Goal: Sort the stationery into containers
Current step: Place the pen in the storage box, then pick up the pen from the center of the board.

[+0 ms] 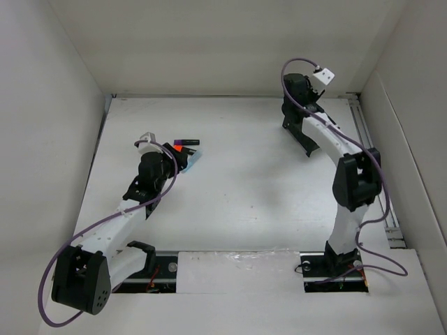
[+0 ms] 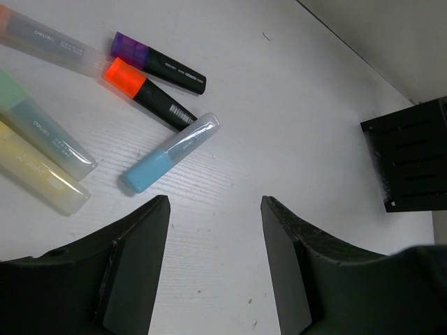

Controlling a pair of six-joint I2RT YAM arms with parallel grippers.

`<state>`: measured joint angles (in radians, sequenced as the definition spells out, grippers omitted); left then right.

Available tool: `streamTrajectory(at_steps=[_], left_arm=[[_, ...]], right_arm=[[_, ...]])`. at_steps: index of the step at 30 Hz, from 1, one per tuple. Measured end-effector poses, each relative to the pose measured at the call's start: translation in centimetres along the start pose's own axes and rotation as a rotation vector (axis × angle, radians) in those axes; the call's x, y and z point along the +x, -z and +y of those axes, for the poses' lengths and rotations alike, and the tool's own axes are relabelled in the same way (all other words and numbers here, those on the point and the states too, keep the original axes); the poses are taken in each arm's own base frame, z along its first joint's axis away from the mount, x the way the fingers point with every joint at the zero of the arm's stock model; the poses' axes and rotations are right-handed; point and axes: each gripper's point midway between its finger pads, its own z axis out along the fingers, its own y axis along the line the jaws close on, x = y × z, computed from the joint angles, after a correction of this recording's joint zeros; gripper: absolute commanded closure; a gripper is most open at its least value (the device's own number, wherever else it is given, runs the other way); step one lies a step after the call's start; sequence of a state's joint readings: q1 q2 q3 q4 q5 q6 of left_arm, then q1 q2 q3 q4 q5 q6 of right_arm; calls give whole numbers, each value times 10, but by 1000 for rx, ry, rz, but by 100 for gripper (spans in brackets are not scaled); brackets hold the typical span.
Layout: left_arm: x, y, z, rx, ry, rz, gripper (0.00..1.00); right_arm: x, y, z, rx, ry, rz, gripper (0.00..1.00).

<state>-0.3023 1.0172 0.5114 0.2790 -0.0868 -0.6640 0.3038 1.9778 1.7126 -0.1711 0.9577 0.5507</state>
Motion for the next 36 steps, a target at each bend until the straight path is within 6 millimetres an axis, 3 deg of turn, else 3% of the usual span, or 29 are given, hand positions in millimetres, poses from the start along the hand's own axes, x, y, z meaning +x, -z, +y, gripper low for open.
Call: streamTrajectory(at_steps=[4,5,9,15,18,23,29,36], left_arm=[[-3,-1,3,-17,0,-17,51],[-4,-1,4,-23,0,-21,51],[-8,-2,9,-49,0,-46,54],[-15,-5,16,-93,5,-91,62],[-15,-8,22,-122,11,-97,64],[-13,-11,32,-167,16,-102,67],[-9,-16,43,-239,7,-82,70],[-17,-27,47,-316,6,-88,70]], right_arm=[[-13,60,19,-198,-116,58,86],[-12,79,27,-264,-142,80,100],[12,142,62,-491,-178,192,100],[106,213,89,-707,-32,423,100],[137,239,92,-775,40,496,100],[160,256,97,-848,88,570,100],[185,261,98,-884,125,644,100],[193,263,94,-895,147,695,100]])
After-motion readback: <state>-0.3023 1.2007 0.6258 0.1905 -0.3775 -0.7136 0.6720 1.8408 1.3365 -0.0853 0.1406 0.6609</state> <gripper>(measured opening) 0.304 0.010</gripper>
